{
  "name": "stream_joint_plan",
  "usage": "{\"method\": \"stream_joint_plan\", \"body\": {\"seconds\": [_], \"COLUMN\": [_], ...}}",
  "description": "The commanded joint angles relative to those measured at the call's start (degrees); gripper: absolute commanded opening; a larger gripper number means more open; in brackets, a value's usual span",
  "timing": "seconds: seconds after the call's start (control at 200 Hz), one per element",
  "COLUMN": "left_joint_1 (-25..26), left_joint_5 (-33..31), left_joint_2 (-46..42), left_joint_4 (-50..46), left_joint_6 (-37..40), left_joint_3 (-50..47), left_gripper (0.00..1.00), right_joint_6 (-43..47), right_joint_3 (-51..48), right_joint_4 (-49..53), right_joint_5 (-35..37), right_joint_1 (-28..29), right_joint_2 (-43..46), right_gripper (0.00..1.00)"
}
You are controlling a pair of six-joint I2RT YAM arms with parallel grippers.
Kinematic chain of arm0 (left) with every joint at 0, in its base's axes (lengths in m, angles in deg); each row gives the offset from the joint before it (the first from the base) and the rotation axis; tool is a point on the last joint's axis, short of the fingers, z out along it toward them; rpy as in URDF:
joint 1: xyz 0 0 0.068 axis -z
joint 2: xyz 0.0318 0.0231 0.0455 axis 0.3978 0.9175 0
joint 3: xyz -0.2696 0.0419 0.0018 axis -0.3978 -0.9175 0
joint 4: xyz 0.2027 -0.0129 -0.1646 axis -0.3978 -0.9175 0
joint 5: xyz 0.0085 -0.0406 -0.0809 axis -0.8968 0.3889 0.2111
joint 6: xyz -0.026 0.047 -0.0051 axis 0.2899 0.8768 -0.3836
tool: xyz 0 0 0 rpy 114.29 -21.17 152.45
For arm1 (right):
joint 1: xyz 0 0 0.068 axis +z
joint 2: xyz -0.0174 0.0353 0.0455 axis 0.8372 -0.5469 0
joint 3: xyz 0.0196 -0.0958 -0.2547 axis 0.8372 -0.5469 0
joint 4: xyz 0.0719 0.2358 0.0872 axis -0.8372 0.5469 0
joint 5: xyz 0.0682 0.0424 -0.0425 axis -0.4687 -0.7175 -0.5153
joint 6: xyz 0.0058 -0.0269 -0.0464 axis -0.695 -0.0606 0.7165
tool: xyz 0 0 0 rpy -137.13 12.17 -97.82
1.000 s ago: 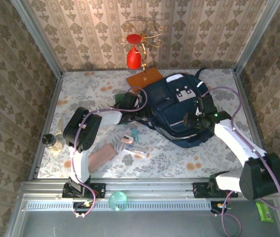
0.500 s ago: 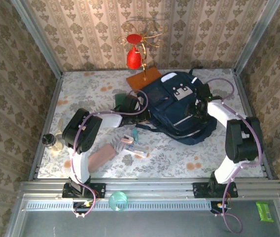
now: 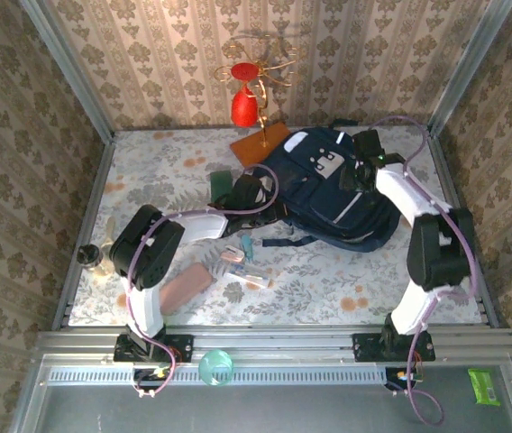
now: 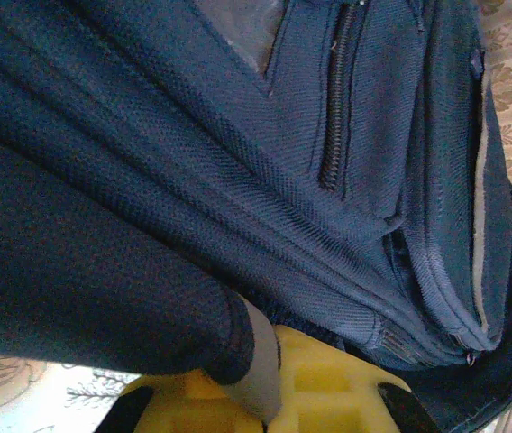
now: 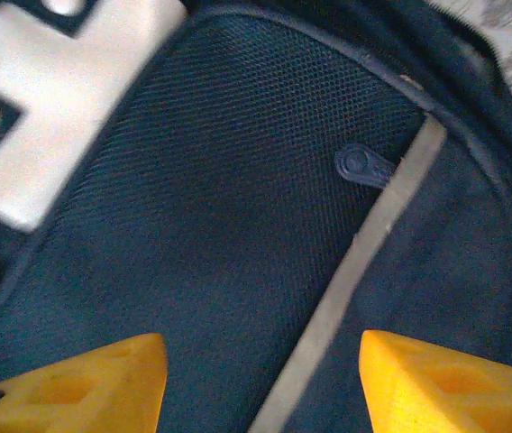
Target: Pack the student bag
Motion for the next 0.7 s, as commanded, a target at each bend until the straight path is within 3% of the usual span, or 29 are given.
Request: {"method": "stream_joint_plan", "body": {"seconds": [0.0,0.22,0.315,0.545,0.695], "left_joint_1": [1.0,1.0,1.0,1.0,1.0], "left_joint_5": [0.7,0.3,0.7,1.3,1.7], "left_joint_2": [-4.2,-5.2,-5.1,-5.2,-5.5], "left_joint_4": [1.2,0.2,0.2,-1.0,-1.3], "left_joint_6": [-0.8,-0.7,-0.8,-1.0,-1.6], "left_joint_3": [0.2,0.6,1.0,2.4,2.5], "left_gripper": [0.00,0.00,0.00,0.00,0.00], "right_joint_6": [1.5,-3.3,-5.0,-8.7,-8.9], "right_joint_3": [-5.0,-22.2,-28.9,-38.7,-40.6], "right_joint_4": [1.2,-8.1,-13.4,-30.2,-40.4], "right_joint_5": [3.8,-4.7,-4.2,2.5,8.0], "right_joint_1": [5.3,17.9,25.3,36.5,37.8], "right_joint_2": [11.0,28.4,31.7,26.2,17.4], "right_gripper": [0.61,0.55,0.52,0.50,0.47]}}
